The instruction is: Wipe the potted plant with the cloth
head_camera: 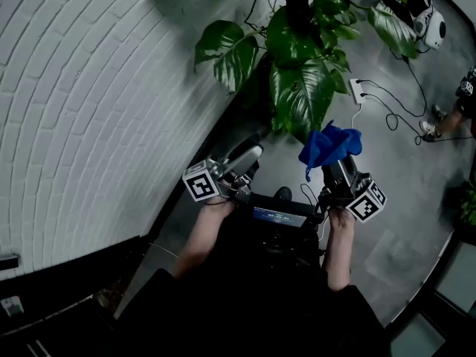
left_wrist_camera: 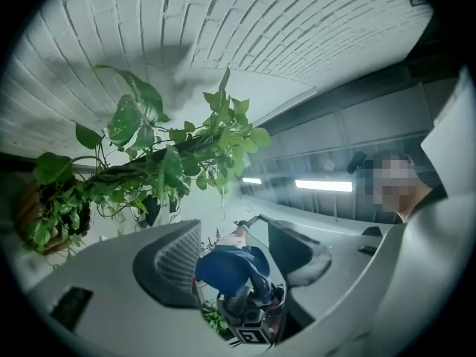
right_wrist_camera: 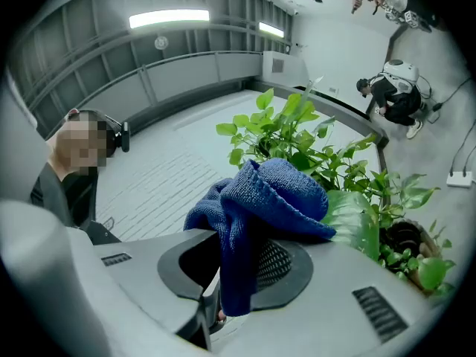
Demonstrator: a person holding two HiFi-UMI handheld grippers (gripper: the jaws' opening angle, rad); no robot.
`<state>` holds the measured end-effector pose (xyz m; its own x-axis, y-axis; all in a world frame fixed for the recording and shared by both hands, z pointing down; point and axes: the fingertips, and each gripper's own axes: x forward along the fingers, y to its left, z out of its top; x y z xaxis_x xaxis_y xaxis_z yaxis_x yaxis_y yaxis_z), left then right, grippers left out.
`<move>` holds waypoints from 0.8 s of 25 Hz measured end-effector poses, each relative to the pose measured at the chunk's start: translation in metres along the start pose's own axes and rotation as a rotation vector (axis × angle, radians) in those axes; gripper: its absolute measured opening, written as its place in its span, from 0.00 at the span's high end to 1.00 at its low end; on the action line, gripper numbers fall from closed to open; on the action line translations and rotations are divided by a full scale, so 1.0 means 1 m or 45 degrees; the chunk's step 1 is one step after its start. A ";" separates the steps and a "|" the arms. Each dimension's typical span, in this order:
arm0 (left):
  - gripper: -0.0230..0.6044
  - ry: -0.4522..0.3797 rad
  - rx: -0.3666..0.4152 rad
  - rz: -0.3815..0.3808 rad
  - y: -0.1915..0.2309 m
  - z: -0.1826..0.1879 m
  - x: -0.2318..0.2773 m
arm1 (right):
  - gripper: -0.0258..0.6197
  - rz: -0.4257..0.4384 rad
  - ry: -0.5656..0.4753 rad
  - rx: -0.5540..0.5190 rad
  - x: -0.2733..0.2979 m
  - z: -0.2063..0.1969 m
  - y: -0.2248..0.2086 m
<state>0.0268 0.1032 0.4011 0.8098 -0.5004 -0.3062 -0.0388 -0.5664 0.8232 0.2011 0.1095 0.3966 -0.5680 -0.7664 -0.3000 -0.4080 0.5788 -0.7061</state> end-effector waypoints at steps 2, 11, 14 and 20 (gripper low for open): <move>0.50 0.012 0.024 0.025 0.008 0.002 0.012 | 0.79 -0.012 0.025 -0.035 0.003 0.009 -0.009; 0.41 0.084 0.015 0.131 0.068 0.010 0.044 | 0.79 -0.040 0.111 -0.167 0.039 0.022 -0.023; 0.41 0.112 -0.057 0.102 0.092 0.012 0.060 | 0.79 -0.102 0.137 -0.227 0.050 0.024 -0.028; 0.41 0.078 -0.247 -0.107 0.109 0.039 0.082 | 0.79 -0.172 0.246 -0.364 0.103 0.022 -0.034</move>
<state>0.0663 -0.0252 0.4466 0.8396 -0.4126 -0.3532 0.1392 -0.4650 0.8743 0.1719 0.0044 0.3758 -0.6088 -0.7902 -0.0706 -0.6560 0.5514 -0.5154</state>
